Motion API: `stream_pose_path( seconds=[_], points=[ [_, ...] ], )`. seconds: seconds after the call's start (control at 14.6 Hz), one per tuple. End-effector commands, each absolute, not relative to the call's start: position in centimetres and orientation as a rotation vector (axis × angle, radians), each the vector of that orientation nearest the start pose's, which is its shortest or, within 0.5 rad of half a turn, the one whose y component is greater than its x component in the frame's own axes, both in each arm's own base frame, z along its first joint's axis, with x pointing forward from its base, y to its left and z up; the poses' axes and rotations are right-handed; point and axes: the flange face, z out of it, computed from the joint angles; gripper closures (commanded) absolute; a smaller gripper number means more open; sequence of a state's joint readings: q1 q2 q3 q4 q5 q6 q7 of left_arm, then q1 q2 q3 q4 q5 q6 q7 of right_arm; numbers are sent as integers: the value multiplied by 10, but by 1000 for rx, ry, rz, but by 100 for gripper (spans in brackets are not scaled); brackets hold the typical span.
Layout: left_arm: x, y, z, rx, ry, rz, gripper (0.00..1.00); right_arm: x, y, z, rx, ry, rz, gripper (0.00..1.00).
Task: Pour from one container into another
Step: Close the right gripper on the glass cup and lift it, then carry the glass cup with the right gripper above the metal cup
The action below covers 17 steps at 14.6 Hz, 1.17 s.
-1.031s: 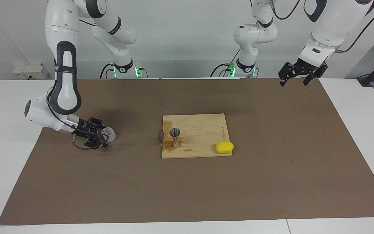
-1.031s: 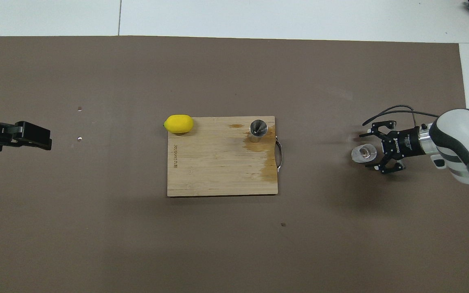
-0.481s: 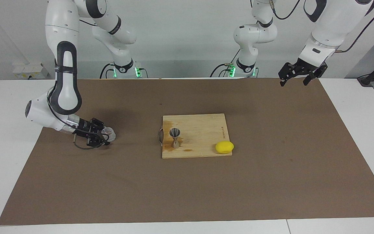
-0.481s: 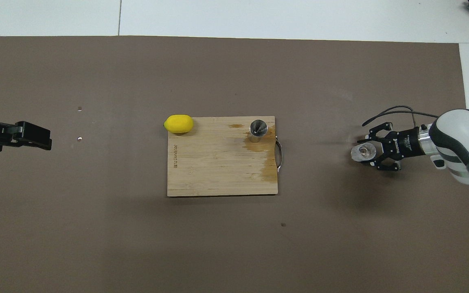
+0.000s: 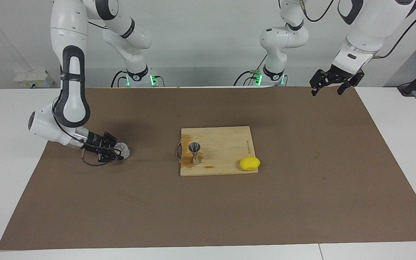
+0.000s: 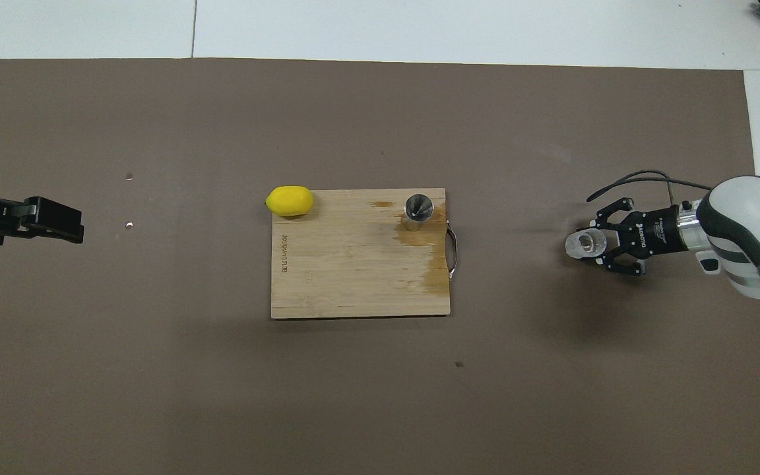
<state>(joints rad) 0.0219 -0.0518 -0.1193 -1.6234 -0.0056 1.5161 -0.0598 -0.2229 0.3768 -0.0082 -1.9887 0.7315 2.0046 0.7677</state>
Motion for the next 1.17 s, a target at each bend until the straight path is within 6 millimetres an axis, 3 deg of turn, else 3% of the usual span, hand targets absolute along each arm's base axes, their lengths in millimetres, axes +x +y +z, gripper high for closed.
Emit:
stream_pose_path(
  seconds=[0.0, 0.55, 1.1],
  points=[
    [522, -51, 627, -3133, 69, 99, 0, 575, -74, 274, -1915, 1697, 661, 100],
    [522, -51, 627, -3133, 69, 96, 0, 604, 14, 331, -1821, 1868, 676, 100],
    [522, -51, 628, -3134, 69, 94, 0, 629, 74, 375, -1756, 1941, 653, 100]
  ],
)
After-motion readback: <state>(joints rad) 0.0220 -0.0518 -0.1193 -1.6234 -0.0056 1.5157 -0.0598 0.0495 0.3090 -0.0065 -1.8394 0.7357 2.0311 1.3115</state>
